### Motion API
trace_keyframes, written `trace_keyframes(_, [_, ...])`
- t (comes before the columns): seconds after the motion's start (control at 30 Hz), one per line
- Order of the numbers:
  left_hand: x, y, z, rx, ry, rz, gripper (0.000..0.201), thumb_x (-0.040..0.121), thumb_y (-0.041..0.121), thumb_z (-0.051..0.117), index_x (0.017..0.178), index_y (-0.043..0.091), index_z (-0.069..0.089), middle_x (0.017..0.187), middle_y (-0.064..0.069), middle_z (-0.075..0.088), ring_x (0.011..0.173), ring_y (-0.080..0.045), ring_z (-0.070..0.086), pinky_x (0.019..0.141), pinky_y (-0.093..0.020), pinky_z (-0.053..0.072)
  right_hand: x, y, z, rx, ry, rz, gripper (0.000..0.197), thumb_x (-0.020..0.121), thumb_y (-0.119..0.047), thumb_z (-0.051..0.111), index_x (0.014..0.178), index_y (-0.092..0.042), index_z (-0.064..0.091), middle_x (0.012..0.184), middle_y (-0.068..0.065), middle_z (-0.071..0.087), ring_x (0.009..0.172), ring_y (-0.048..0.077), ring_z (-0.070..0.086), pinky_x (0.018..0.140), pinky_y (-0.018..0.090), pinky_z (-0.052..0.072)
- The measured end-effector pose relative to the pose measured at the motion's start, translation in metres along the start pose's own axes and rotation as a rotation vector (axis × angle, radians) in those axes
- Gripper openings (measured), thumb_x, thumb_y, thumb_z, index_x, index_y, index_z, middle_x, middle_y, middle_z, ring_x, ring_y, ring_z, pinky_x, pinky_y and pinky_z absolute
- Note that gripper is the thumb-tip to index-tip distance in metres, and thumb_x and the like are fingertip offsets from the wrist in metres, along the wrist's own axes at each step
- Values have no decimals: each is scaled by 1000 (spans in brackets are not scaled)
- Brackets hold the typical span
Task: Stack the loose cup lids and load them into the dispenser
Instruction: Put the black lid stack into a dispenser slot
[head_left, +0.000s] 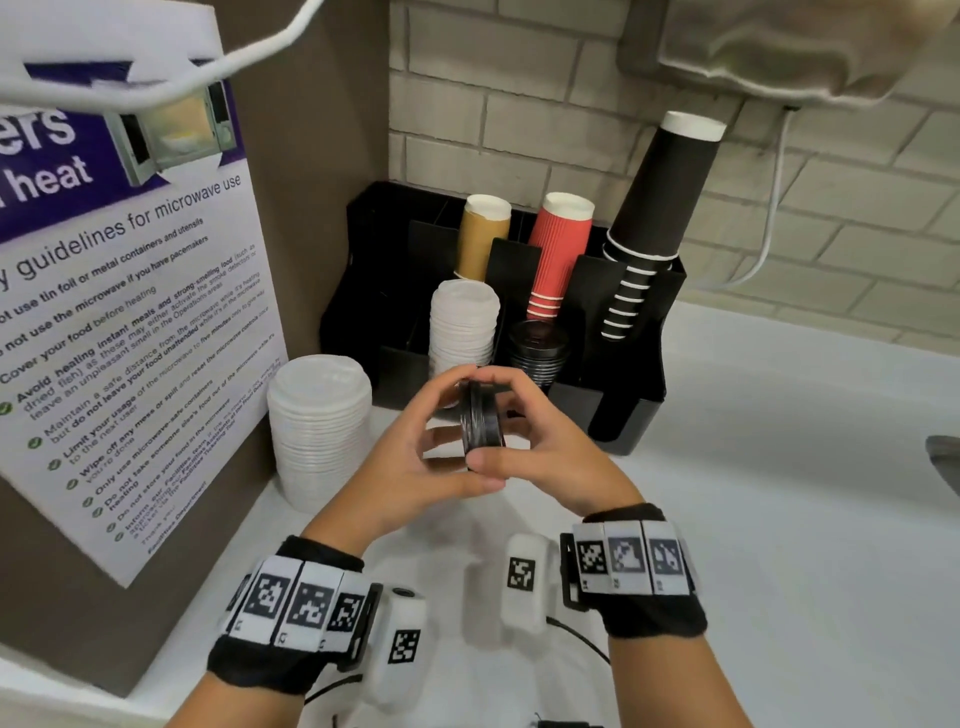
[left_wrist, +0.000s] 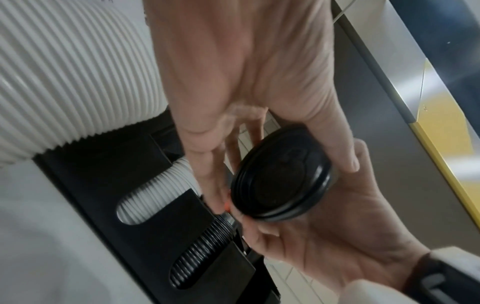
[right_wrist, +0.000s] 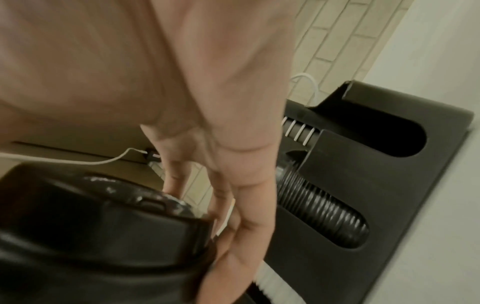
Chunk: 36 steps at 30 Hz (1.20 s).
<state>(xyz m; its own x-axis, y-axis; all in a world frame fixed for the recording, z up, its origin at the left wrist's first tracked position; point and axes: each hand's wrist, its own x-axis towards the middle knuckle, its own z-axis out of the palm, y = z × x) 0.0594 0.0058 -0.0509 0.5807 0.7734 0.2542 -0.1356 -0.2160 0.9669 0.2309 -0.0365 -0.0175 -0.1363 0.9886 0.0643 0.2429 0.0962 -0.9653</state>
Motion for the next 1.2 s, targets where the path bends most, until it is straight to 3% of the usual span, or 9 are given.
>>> trace_keyframes(0.17, [5,3,-1,-45,-37,23,88,55,25,89,131,48,51,134,13,54,124,-19,56,87,-31,55,-12,-4,-16,41,22,7,70,74,-10,80,134,-28,49,121,4,65,112,19,63,99,38,50])
trace_keyframes(0.3, [9,4,6,-19,-34,28,90,53,28,90,130,51,50,132,16,55,125,-14,55,93,-39,54,-14,-3,-19,24,54,-2,71,72,-10,82,134,-27,50,124,3,64,114,20,62,104,40,46])
trace_keyframes(0.47, [13,4,7,-17,-30,-5,96,49,29,91,133,50,48,135,13,52,123,-11,55,86,-43,58,-13,-3,-19,4,83,-23,69,69,-17,86,128,-33,55,124,-1,63,115,19,62,103,45,47])
trace_keyframes(0.77, [15,2,5,-23,-22,-25,101,49,26,92,136,47,46,136,13,52,127,-11,53,87,-43,58,-5,-2,-13,-8,97,-38,67,69,-12,85,126,-28,54,118,-3,65,111,13,63,102,37,48])
trace_keyframes(0.87, [17,0,2,-22,-20,-42,109,50,22,96,141,43,40,142,10,48,131,-10,49,96,-45,53,2,-2,-9,-41,103,-55,64,71,-12,84,123,-30,53,114,-5,65,107,10,64,97,33,51])
trace_keyframes(0.97, [17,-2,-3,0,17,-44,105,56,26,95,139,49,36,147,17,42,133,-5,45,104,-37,47,17,-4,-20,-18,120,-53,65,70,-7,82,120,-30,48,115,2,61,102,14,65,78,31,58])
trace_keyframes(1.03, [15,-3,-7,31,75,-40,93,60,32,91,136,50,39,145,19,42,130,-3,48,102,-32,47,34,-7,-39,-110,237,-61,63,68,-7,84,115,-28,46,115,4,58,100,15,62,77,27,55])
trace_keyframes(1.1, [13,-4,-9,55,122,-40,80,63,38,84,132,47,44,141,18,47,125,0,51,98,-30,50,55,-12,-64,-308,338,-79,58,67,-10,85,110,-25,48,114,5,58,100,17,59,85,31,52])
trace_keyframes(1.2, [11,-7,-12,62,172,-48,64,67,38,75,127,41,51,134,17,51,120,-1,55,88,-23,53,89,-19,-95,-683,286,5,58,67,-19,83,116,-23,53,120,7,52,112,23,53,93,29,43])
